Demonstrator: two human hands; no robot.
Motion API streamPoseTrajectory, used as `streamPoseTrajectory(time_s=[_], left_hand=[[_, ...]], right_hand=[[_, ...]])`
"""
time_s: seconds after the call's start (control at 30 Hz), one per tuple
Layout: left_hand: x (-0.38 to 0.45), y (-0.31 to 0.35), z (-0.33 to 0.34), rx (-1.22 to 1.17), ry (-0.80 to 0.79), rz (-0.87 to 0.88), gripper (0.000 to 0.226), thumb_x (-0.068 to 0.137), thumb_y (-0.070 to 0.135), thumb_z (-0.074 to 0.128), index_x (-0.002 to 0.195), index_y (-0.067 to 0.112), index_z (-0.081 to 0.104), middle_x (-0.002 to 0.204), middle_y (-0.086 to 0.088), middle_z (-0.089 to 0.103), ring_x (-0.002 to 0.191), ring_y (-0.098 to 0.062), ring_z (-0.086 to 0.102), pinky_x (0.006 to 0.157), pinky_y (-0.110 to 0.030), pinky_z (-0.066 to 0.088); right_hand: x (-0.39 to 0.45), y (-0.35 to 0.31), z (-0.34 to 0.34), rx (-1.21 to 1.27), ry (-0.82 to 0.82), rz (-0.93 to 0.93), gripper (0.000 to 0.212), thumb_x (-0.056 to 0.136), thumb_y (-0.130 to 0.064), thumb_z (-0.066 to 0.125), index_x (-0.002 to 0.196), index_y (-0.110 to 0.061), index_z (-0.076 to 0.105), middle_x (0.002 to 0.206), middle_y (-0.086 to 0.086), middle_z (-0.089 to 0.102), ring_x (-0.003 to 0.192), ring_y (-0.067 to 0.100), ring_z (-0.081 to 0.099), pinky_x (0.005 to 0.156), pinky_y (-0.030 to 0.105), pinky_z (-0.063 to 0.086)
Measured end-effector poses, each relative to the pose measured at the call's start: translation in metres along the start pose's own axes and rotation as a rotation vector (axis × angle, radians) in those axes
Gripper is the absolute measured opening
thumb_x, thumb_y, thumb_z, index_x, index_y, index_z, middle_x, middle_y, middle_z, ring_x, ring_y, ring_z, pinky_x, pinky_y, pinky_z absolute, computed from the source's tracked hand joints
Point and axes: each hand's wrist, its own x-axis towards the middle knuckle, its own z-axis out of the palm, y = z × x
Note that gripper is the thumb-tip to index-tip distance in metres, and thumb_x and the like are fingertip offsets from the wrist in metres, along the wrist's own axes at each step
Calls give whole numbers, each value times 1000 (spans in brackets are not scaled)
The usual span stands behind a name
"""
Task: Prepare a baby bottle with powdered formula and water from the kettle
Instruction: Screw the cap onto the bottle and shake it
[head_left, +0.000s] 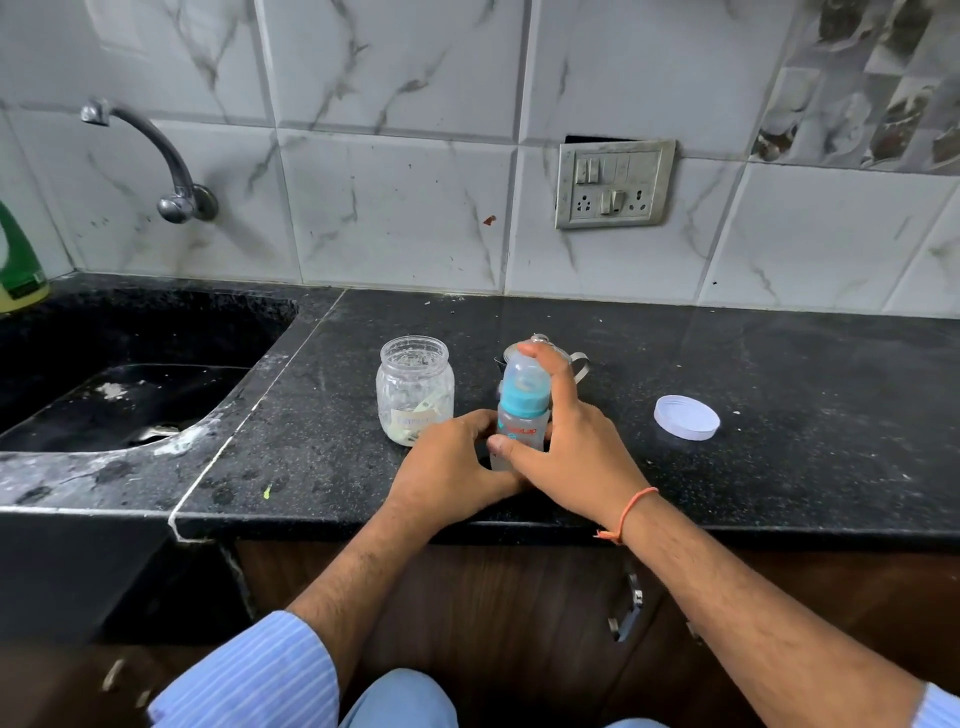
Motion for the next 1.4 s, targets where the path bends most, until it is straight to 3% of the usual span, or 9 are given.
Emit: streamPoseTrajectory(time_s=[0.23,0.33,0.47,0.57,0.7,0.8,0.9,1.03,1.4], left_hand=[[-1,-1,-3,-25,-65,54,107,49,86,92,143,46,63,125,39,71,125,17,61,116,-30,50],[-5,3,-3,-17,-58,77,99,52,83,93,140,52,61,124,37,72,123,17,63,115,-33,53],[-5,4,-5,-47,-69,88,89,51,84,94,130,67,56,129,36,70,123,15,64,115,-34,54],[-9,4,-4,-16,-46,123,107,48,94,87,144,56,57,134,35,70,126,15,62,115,-32,54],[-5,2,-5,7,-77,126,123,45,101,81,153,50,53,142,30,67,132,10,60,117,-33,52],[-8,3,-5,30,-74,120,129,44,102,79,157,48,50,145,29,66,134,9,58,118,-34,51],[-5,2,-5,22,-83,131,128,48,99,84,159,46,49,148,26,65,138,6,58,120,-36,50],[-6,3,-5,65,-85,129,126,50,95,86,160,47,46,149,26,65,138,4,58,119,-36,51],[-8,2,-2,-21,-19,123,128,52,84,94,161,35,50,149,24,63,141,5,56,123,-35,47]], right_hand=[[16,6,-61,926,579,222,90,84,-18,89,143,-54,33,137,-9,54,119,29,70,67,63,66],[9,1,-57,624,122,219,92,79,-15,92,143,-54,38,130,-10,58,110,27,73,63,56,67],[10,14,-65,990,435,295,80,91,-14,85,143,-47,34,139,6,57,109,38,76,58,53,65],[2,8,-50,775,109,280,84,87,-10,88,142,-53,41,131,-4,60,112,32,72,55,52,65],[1,18,-46,1017,427,374,75,94,-14,82,143,-44,35,132,4,61,110,37,76,59,52,65],[0,13,-45,953,249,385,78,86,-16,87,138,-54,43,127,4,62,108,34,76,56,50,65],[2,16,-44,1124,555,405,66,92,-23,83,136,-43,39,131,8,63,99,31,80,58,49,65],[5,11,-42,1120,299,399,75,84,-19,89,135,-55,48,126,5,65,101,26,78,53,49,64],[6,10,-41,1065,556,371,73,92,-21,85,141,-45,37,132,5,61,113,37,75,61,52,66]])
